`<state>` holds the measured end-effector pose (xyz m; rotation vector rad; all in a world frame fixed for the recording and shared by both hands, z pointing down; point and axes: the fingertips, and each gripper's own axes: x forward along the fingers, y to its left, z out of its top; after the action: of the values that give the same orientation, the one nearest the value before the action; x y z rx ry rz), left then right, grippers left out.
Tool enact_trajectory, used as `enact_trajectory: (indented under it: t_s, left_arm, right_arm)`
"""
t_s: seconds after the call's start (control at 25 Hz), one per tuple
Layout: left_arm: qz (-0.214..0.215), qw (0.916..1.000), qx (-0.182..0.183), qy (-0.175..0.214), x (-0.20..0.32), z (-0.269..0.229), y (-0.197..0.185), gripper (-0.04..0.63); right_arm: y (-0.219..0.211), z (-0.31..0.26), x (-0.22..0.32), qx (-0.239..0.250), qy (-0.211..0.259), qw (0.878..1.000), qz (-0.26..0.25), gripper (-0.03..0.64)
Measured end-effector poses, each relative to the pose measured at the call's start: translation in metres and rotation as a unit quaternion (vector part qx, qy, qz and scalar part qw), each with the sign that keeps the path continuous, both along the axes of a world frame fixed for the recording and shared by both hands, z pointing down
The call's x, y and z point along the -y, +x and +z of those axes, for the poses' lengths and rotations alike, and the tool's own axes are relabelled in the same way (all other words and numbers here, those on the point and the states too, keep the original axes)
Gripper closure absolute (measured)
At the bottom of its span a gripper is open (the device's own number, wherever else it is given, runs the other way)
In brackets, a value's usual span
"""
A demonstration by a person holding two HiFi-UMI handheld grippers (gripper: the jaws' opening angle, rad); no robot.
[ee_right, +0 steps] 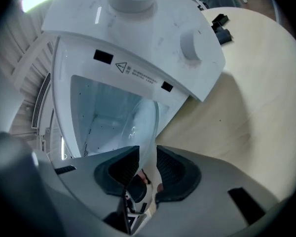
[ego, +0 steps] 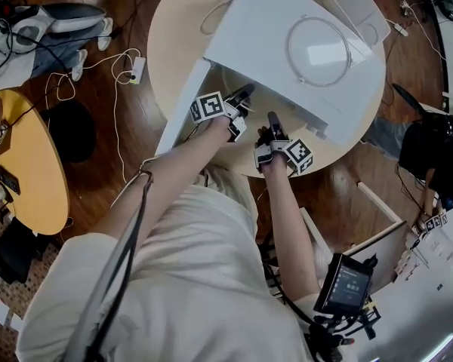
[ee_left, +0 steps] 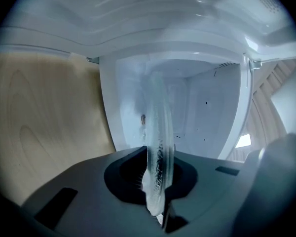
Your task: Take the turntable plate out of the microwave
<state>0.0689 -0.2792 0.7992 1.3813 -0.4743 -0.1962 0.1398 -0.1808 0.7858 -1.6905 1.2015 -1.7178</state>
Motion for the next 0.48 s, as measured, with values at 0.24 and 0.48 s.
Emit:
enact_trajectory:
  t_s: [0.24,0.48]
  left_arm:
    - [-0.003,0.9990,-0.016,0.040,-0.008,-0.021,-0.003,0.565]
    - [-0.020,0.9995,-0.014,0.021,-0.028,-0.023,-0.015,0.565]
  right_arm:
    - [0.011,-0.002,0.002,-0.017,-0.001,0.999,-0.027,0.514]
    - [0.010,-0.008,0.000,0.002,0.013,0.999,-0.046,0.514]
